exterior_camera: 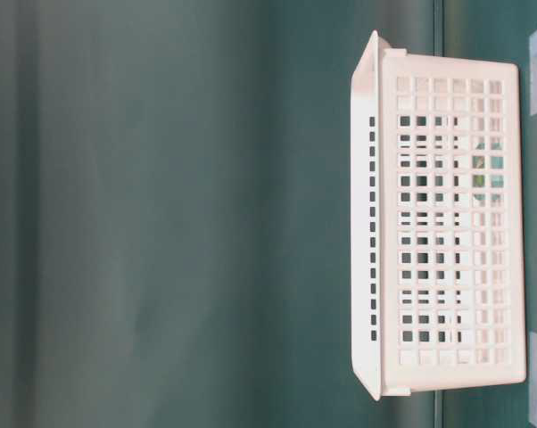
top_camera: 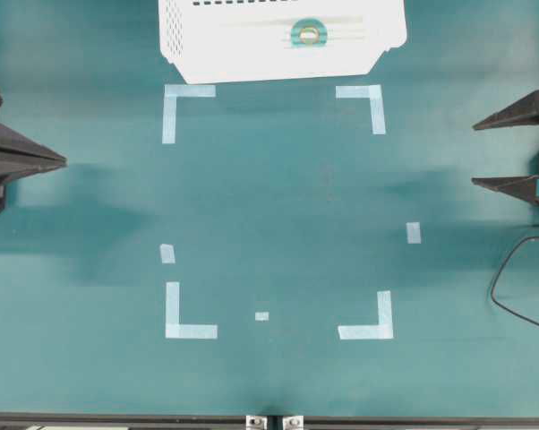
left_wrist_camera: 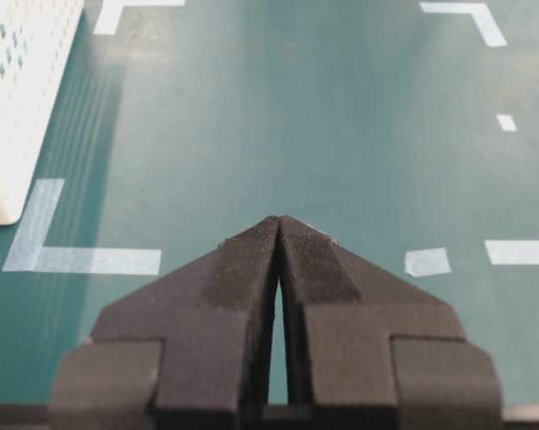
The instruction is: Put the tape in the middle into the white basket.
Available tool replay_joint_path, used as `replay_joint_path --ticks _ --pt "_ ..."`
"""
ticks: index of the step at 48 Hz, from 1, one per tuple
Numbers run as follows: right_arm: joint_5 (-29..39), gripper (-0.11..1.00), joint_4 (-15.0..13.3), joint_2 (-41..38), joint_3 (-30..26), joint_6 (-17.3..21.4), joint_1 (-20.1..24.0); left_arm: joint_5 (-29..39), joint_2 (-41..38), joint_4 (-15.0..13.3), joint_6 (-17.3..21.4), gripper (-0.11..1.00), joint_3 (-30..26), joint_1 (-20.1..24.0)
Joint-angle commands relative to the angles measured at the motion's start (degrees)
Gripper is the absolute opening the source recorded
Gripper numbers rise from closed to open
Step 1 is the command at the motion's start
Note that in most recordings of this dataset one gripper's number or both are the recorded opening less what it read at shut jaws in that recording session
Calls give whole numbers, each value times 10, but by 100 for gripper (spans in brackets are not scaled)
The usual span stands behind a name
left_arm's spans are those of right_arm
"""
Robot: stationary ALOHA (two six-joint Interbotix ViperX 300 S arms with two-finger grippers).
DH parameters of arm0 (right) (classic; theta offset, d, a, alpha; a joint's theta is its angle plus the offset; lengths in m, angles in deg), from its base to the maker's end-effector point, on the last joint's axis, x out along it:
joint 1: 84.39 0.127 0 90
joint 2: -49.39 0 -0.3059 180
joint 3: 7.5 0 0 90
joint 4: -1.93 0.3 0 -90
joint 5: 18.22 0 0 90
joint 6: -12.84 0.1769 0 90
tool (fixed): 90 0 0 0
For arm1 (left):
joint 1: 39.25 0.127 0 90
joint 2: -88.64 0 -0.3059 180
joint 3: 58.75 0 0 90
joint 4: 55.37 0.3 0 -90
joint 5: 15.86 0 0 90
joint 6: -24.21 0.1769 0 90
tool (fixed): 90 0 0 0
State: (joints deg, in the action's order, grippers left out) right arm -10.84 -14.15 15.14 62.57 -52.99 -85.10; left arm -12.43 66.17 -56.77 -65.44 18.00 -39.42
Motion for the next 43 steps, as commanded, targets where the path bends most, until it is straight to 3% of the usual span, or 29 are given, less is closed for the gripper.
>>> replay_joint_path --ticks 1,7,43 --pt "0 95 -16 -2 -6 -1 1 -5 -5 -1 1 -11 -7 0" --pt "1 95 -33 -3 -1 4 1 -5 -5 -1 1 -11 -7 -1" --pt "-50 95 -33 -1 35 8 1 -5 -5 -1 1 -11 -7 -1"
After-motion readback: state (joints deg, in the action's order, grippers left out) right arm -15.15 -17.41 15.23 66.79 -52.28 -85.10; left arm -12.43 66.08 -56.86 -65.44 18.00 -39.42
